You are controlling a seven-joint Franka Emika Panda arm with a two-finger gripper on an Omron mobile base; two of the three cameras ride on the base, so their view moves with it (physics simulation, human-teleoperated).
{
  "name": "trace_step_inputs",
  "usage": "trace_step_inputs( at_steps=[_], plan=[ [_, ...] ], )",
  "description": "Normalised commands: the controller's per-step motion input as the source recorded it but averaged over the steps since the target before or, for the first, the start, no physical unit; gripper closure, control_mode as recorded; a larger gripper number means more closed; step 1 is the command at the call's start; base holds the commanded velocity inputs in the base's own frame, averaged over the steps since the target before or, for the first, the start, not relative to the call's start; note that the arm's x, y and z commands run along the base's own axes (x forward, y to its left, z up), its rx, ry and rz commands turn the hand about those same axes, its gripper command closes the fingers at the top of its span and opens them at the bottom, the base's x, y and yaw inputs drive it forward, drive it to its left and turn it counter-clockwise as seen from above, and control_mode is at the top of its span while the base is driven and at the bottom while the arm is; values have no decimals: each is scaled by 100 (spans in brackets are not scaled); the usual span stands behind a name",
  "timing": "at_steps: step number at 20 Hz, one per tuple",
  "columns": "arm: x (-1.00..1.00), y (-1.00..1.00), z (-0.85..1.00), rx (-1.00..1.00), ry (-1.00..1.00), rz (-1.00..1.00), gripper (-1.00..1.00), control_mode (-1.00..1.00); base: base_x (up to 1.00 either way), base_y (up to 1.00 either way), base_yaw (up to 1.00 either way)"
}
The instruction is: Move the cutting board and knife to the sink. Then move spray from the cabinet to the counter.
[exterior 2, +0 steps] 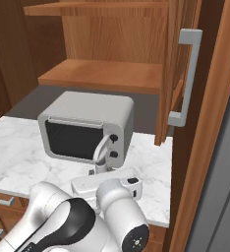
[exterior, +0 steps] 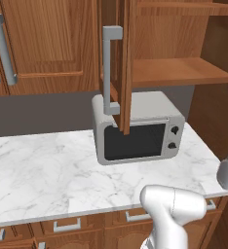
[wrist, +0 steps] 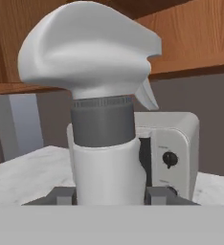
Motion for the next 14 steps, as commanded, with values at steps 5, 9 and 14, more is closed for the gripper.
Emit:
trace_step_inputs(
  at_steps=[5, 9, 14],
  plan=[
    [21, 20, -43, 11, 0, -7, 100, -100, 0, 0, 0],
    [45, 10, -28, 4, -3, -10, 100, -100, 0, 0, 0],
    [56, -1, -17, 0, -7, -6, 100, -100, 0, 0, 0]
  ],
)
